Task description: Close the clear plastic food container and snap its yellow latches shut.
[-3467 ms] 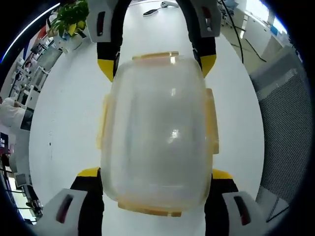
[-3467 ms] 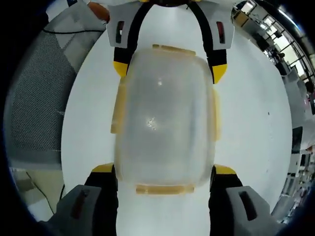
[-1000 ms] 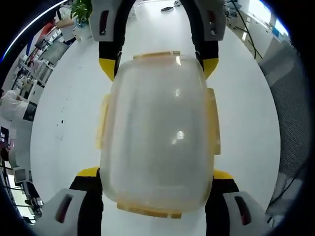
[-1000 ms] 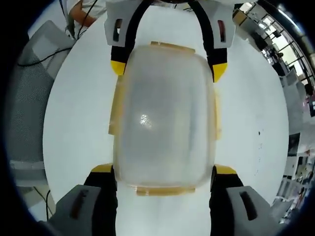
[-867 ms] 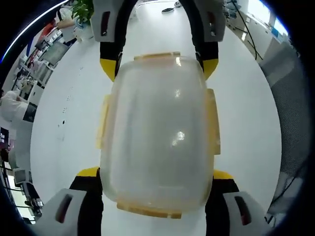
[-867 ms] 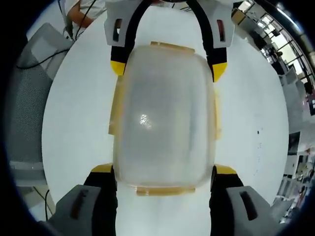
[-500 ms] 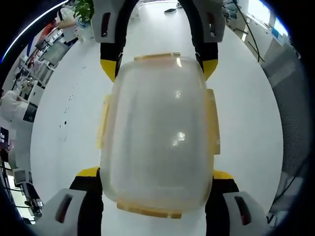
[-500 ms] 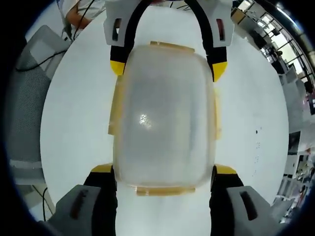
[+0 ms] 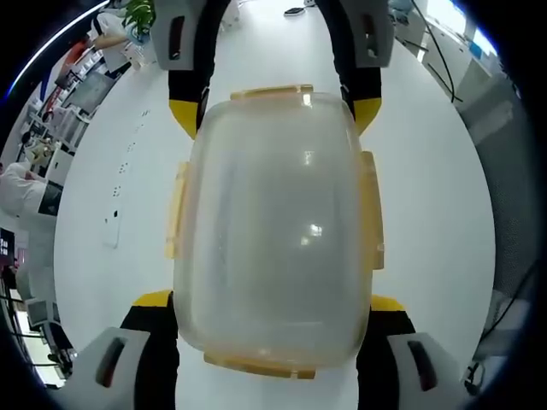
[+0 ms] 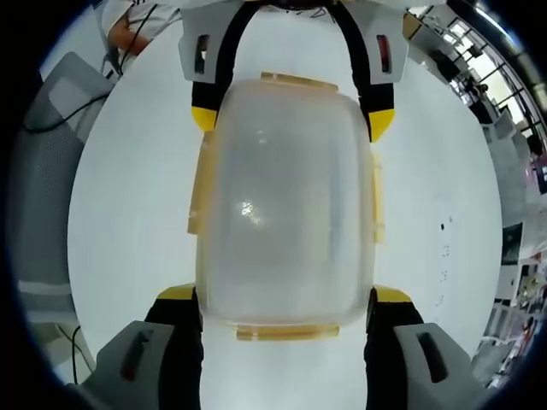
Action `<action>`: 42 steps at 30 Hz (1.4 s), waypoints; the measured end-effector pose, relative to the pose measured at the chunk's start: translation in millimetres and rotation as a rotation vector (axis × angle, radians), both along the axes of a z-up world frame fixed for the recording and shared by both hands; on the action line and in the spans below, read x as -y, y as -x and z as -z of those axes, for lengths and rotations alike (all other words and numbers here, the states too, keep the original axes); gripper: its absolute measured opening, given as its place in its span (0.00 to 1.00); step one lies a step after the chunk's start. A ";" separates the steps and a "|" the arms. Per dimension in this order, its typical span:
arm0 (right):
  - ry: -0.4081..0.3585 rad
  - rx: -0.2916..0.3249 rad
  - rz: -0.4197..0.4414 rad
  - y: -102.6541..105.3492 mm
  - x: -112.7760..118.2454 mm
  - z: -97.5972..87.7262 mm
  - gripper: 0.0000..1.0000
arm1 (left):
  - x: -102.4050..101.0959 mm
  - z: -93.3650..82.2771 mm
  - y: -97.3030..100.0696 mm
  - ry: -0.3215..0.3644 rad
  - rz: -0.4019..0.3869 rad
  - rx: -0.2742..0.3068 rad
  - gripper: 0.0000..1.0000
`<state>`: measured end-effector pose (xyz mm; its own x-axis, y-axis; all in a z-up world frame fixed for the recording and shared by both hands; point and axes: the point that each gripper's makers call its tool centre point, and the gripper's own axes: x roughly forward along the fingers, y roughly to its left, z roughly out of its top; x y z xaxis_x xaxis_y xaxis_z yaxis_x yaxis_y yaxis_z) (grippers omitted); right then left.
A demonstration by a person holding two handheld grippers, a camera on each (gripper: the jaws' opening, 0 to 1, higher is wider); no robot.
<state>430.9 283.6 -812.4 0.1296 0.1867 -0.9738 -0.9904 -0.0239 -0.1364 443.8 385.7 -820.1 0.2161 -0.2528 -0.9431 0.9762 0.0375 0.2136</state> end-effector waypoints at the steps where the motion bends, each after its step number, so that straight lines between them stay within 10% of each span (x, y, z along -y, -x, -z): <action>1: -0.001 -0.001 0.000 -0.4 0.2 0.3 0.76 | 0.0 0.0 -0.1 0.001 -0.001 0.000 0.84; 25: -0.066 0.021 0.017 -4.8 3.2 3.6 0.80 | -2.9 4.0 -3.0 0.114 -0.037 -0.003 0.90; 42: -0.411 0.126 0.305 -9.2 1.2 -2.5 0.95 | -9.7 -9.9 -3.2 0.518 -0.283 0.096 0.89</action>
<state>440.1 282.5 -809.9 0.3492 0.4854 -0.8016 -0.9192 0.3436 -0.1924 446.9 395.3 -810.2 0.4203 -0.5947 -0.6853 0.8904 0.4159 0.1851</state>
